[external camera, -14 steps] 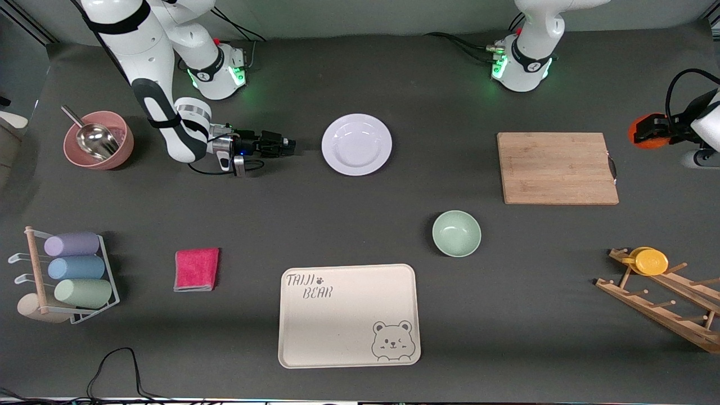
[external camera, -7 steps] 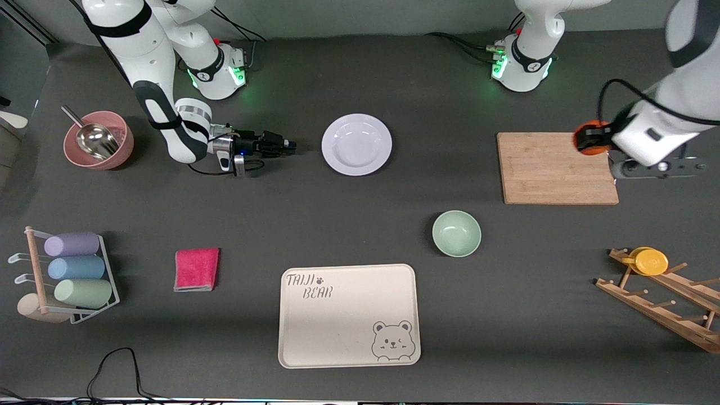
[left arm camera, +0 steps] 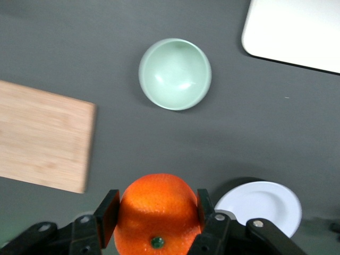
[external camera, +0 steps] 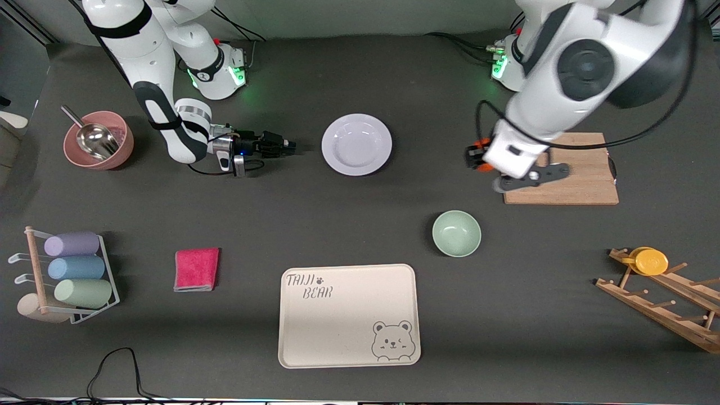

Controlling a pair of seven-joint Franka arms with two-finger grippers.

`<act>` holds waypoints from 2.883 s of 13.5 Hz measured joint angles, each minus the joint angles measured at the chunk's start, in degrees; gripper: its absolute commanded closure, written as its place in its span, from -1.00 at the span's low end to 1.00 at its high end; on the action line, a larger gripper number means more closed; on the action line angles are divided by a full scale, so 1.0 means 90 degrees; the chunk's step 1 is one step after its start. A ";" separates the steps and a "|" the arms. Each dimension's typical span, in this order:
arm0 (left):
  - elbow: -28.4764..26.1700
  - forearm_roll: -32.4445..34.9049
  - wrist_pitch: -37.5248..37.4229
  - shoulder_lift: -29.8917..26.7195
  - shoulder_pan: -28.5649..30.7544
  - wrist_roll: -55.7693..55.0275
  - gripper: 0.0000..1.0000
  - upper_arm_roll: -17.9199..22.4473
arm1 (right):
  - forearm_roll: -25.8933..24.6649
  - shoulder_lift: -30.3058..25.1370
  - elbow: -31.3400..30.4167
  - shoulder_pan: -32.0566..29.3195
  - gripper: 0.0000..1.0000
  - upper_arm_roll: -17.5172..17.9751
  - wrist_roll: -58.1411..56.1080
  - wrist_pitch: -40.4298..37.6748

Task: Place orange and plate with both arms
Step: 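Carry the orange with the left gripper over the white plate, then lower the orange onto the plate and open the left gripper, then withdraw the left gripper while the right gripper grips the plate rim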

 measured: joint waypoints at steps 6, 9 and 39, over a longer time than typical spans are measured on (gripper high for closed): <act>-0.0015 0.0014 0.1096 0.1084 -0.1800 -0.2058 1.00 -0.0014 | 0.0000 0.0088 0.0003 -0.0004 0.16 -0.0002 -0.0043 0.0000; -0.0243 0.0052 0.1953 0.1470 -0.2326 -0.2321 1.00 -0.0010 | 0.0000 0.0151 0.0005 -0.0005 0.16 -0.0002 -0.0134 0.0000; -0.0967 0.0991 0.2335 0.1235 -0.1883 -0.1662 -1.00 0.0212 | 0.0695 0.0341 0.0110 0.0019 0.16 0.0404 -0.0306 0.0034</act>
